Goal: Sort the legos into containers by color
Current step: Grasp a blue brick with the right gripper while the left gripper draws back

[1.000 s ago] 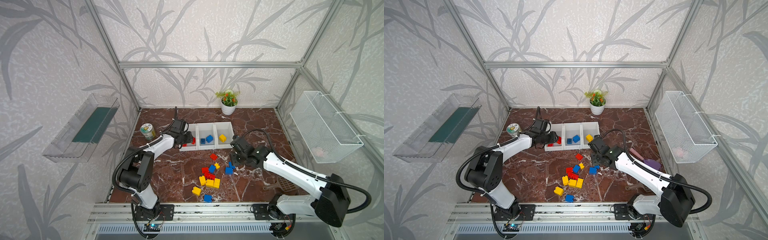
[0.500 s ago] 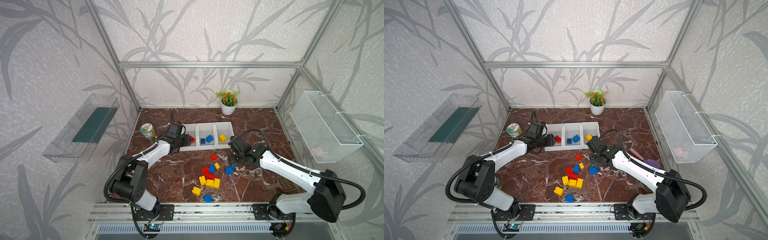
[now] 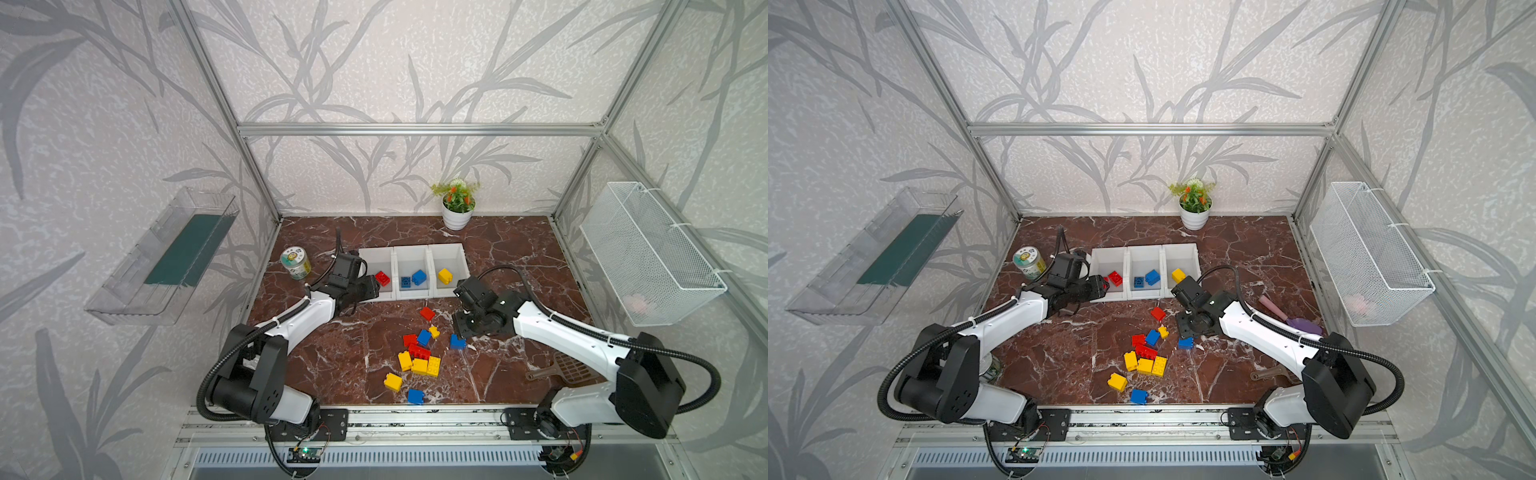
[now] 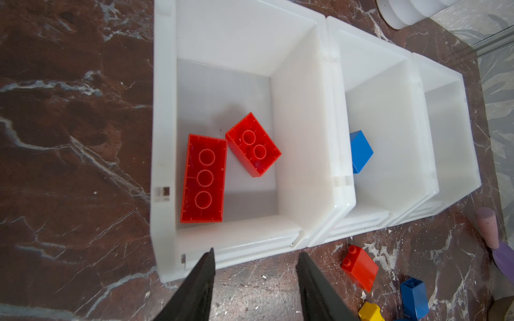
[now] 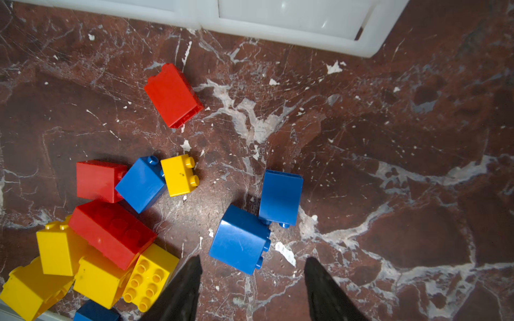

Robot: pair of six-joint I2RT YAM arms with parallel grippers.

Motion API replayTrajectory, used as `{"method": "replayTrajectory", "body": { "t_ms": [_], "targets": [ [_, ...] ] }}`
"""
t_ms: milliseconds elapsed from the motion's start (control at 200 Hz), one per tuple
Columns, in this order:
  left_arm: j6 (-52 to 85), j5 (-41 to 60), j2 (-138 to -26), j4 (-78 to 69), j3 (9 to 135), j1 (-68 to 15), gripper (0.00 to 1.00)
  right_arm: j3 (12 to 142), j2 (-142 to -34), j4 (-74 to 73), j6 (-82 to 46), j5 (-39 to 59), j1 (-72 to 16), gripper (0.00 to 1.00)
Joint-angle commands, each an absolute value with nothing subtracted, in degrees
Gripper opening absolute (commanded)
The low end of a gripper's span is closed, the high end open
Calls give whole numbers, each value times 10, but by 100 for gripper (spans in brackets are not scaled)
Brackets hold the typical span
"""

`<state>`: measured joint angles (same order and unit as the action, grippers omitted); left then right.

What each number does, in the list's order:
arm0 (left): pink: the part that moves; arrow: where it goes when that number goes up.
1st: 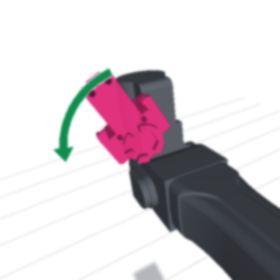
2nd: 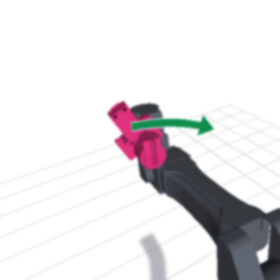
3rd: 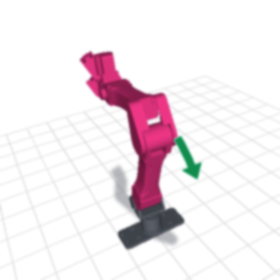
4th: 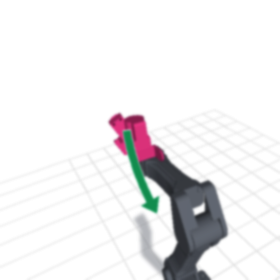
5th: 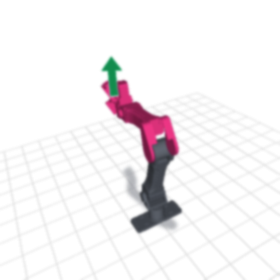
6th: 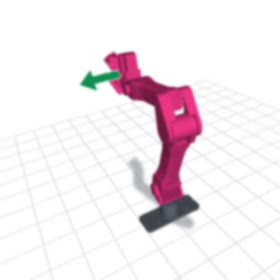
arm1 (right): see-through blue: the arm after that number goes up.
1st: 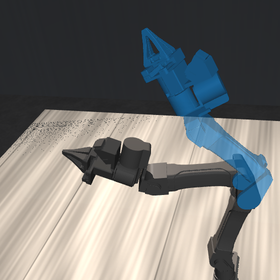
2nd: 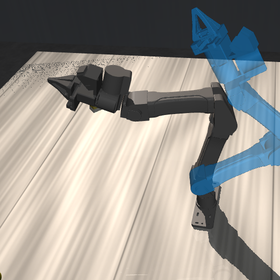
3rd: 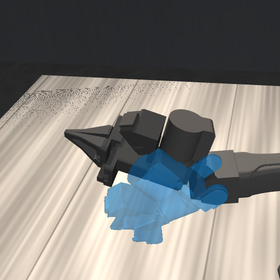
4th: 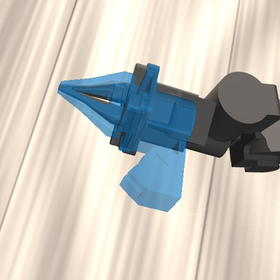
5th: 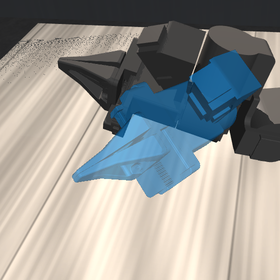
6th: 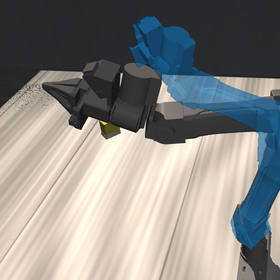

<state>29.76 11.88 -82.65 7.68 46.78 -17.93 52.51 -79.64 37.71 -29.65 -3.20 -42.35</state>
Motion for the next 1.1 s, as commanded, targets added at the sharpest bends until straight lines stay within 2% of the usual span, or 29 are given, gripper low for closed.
{"method": "replayTrajectory", "body": {
  "t_ms": [0, 690, 935, 1095],
  "targets": [
    [306, 109, -801, 73, 456, -177, 51, 511, -809, 370, -316, -18, -432, 62],
    [327, 119, -778, 59, 421, -177, 51, 487, -859, 339, -338, -8, -457, 62],
    [328, 122, -776, 60, 421, -177, 51, 485, -871, 337, -338, -12, -460, 60],
    [333, 118, -767, 56, 410, -178, 51, 480, -875, 333, -343, -14, -465, 54]
  ]
}}
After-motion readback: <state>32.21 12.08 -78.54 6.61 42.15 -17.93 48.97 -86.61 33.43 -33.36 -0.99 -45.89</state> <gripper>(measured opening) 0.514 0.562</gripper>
